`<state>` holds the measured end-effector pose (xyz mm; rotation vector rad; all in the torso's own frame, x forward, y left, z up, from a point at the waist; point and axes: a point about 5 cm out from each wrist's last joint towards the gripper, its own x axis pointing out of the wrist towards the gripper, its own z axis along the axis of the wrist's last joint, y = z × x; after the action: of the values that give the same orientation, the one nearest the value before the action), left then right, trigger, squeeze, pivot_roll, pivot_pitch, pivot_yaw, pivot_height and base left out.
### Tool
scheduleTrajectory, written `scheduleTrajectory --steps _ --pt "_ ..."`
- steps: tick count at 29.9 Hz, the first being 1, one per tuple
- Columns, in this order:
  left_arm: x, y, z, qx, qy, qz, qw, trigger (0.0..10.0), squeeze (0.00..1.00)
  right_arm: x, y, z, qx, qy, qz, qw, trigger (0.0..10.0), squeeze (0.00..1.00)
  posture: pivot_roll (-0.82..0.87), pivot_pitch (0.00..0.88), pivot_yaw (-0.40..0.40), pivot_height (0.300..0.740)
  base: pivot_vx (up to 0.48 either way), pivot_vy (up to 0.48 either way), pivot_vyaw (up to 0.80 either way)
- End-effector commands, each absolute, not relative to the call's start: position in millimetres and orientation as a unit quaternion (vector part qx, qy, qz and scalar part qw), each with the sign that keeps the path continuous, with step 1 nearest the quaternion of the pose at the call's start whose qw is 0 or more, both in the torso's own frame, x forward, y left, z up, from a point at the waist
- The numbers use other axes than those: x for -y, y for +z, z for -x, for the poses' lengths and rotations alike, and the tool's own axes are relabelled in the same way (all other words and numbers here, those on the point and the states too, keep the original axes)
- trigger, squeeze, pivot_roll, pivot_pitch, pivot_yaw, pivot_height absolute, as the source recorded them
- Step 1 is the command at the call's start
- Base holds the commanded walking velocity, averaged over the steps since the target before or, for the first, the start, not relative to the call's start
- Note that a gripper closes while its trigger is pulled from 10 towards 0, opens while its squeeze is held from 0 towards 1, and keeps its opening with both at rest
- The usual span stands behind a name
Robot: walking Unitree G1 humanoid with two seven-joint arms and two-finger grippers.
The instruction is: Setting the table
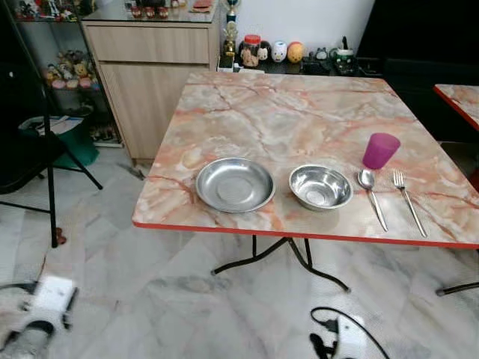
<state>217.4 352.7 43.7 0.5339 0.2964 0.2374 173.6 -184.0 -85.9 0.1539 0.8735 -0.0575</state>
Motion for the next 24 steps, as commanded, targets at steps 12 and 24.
scheduleTrajectory --steps 12,24 --pt "-268 141 -277 0.083 -0.007 -0.144 0.986 10.0 0.0 188 -86 -172 -0.426 -0.024 -0.072 0.902 10.0 0.0 0.1 0.0 -0.035 0.74 0.0 0.0 0.0" --pt "-202 139 -307 0.066 -0.085 -0.067 0.992 10.0 0.0 184 -88 -169 -0.427 -0.038 -0.083 0.899 10.0 0.0 0.04 0.0 -0.004 0.74 0.0 0.0 0.0"
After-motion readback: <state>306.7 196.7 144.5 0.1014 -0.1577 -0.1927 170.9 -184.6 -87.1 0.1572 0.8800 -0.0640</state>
